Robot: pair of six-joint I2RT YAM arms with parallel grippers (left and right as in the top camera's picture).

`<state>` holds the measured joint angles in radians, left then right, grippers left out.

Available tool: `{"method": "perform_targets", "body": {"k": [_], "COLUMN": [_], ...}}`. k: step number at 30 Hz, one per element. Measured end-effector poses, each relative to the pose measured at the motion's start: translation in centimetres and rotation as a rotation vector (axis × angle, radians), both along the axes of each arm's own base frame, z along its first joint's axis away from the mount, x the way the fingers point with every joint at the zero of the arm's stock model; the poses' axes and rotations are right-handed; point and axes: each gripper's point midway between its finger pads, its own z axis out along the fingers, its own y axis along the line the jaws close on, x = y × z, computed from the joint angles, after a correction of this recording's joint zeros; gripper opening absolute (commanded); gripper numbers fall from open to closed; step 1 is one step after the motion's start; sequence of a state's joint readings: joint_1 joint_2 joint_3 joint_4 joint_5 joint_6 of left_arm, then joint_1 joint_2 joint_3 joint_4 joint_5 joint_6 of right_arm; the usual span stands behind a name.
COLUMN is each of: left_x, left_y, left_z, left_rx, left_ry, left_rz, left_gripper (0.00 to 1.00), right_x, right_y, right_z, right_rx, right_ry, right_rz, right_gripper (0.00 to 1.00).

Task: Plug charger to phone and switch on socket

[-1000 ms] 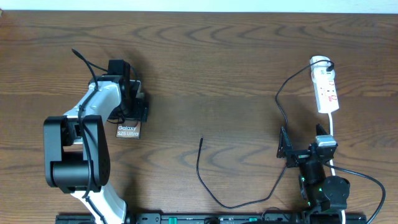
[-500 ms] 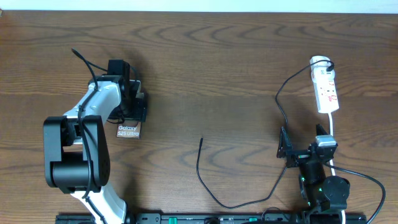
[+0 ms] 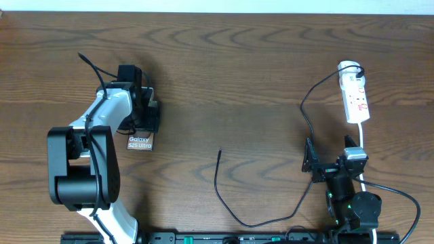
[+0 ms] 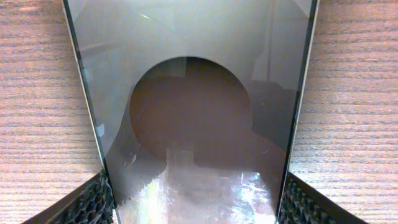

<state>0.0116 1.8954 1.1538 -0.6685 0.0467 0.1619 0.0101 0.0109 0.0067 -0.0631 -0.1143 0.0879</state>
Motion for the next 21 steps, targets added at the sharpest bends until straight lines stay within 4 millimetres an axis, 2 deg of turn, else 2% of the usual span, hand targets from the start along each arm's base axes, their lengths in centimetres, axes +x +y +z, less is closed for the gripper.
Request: {"method": "perform_targets", "body": {"k": [10, 15, 17, 21], "left_x": [0.0, 0.0, 0.01, 0.01], "left_y": [0.0, 0.0, 0.0, 0.01], "left_z": [0.0, 0.0, 0.0, 0.0], "left_rx": [0.0, 0.0, 0.0, 0.0], "left_ry": [0.0, 0.0, 0.0, 0.0], "left_rz": [0.0, 0.0, 0.0, 0.0], "left_gripper": [0.37, 0.19, 0.08, 0.07], "right_x": [0.0, 0.0, 0.0, 0.0], "right_y": [0.0, 0.0, 0.0, 0.0], "right_z": [0.0, 0.0, 0.0, 0.0], "right_rx": [0.0, 0.0, 0.0, 0.0], "right_ry": [0.0, 0.0, 0.0, 0.0], "right_rz": [0.0, 0.0, 0.0, 0.0], "right_gripper": [0.99, 0.99, 0.99, 0.99]}}
